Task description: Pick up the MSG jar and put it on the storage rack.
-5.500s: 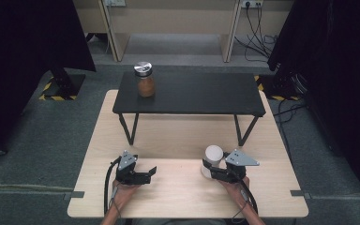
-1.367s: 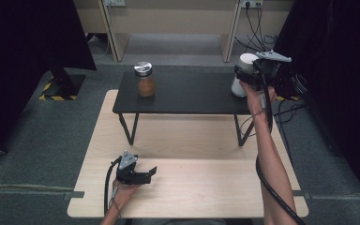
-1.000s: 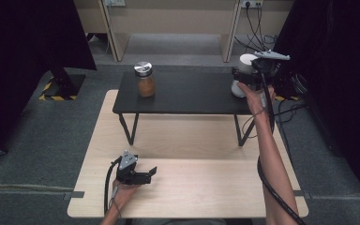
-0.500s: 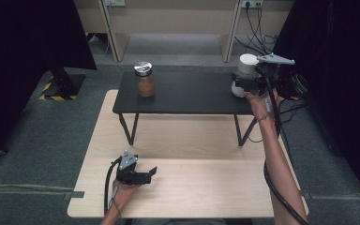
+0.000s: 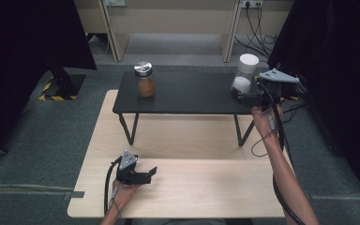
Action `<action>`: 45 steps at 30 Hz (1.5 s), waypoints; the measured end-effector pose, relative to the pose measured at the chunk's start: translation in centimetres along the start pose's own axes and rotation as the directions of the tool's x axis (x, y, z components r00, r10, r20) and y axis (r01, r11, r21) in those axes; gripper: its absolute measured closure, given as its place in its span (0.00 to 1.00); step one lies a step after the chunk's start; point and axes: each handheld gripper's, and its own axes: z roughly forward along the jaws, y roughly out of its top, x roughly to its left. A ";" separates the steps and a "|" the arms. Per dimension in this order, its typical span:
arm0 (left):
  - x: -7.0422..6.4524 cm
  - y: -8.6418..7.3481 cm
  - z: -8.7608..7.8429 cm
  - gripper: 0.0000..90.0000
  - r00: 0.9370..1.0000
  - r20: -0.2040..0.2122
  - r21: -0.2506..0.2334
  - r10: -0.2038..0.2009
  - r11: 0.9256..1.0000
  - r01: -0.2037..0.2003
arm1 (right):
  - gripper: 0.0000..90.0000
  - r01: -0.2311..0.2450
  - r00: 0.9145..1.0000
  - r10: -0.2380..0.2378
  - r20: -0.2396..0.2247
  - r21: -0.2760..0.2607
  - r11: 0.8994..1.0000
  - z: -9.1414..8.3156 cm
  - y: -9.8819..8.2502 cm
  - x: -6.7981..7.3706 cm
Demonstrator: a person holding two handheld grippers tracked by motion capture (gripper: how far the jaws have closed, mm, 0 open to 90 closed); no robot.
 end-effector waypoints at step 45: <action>0.0 -0.1 -0.1 0.02 1.000 0.002 -0.003 -0.002 1.000 0.002 | 0.01 -0.030 0.966 0.064 -0.249 0.138 0.990 0.9 -16.9 2.8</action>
